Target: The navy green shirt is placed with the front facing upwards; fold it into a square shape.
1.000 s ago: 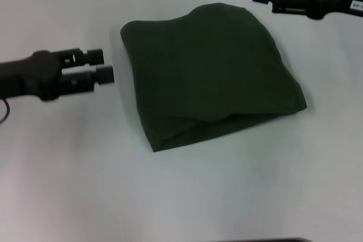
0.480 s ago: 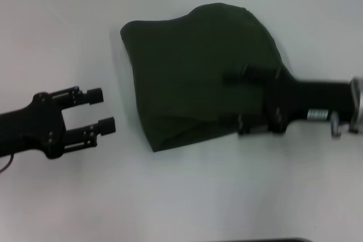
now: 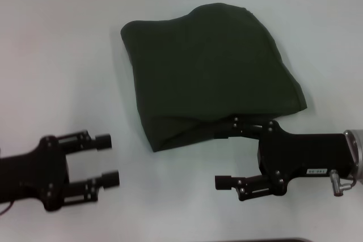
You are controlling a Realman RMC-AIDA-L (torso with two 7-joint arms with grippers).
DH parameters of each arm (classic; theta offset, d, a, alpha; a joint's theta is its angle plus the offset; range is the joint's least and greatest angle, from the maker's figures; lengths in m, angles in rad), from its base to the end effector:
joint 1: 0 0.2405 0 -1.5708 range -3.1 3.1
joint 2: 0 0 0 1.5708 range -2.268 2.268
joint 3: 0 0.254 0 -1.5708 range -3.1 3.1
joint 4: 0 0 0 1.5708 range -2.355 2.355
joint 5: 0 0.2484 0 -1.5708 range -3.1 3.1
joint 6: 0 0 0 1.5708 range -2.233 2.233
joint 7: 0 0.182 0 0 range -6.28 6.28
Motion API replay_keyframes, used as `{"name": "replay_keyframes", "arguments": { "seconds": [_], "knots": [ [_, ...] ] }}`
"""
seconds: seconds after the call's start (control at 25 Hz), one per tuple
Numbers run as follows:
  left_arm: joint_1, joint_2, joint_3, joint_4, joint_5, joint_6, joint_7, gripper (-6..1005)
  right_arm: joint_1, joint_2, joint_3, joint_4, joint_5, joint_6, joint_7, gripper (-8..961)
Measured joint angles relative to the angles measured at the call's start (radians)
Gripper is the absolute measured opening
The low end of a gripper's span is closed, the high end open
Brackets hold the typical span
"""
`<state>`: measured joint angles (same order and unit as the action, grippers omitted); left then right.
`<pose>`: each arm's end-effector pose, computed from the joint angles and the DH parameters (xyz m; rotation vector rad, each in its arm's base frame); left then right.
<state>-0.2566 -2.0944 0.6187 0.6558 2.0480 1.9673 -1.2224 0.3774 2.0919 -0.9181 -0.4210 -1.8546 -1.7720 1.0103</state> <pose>-0.3095 0.2353 -0.0220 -2.8384 -0.6912 -0.9950 0.2755 0.2562 -0.0888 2.9331 -0.4470 -1.0215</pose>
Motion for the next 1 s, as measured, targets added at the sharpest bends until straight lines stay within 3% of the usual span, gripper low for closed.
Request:
{"name": "replay_keyframes", "arguments": {
  "seconds": [0.16, 0.36, 1.0],
  "knots": [
    [0.001, 0.003, 0.034, -0.031, 0.0, 0.003, 0.081, 725, -0.015, -0.001, 0.007, 0.008, 0.001, 0.008, -0.065, 945],
    [-0.005, -0.015, 0.028, -0.077, 0.0, -0.022, 0.227, 725, -0.03, 0.0, 0.039, 0.013, 0.007, 0.011, -0.133, 945],
    [-0.012, -0.017, 0.018, -0.092, -0.005, -0.034, 0.23, 725, -0.05, -0.001, 0.061, 0.048, 0.004, 0.008, -0.181, 944]
  ]
}}
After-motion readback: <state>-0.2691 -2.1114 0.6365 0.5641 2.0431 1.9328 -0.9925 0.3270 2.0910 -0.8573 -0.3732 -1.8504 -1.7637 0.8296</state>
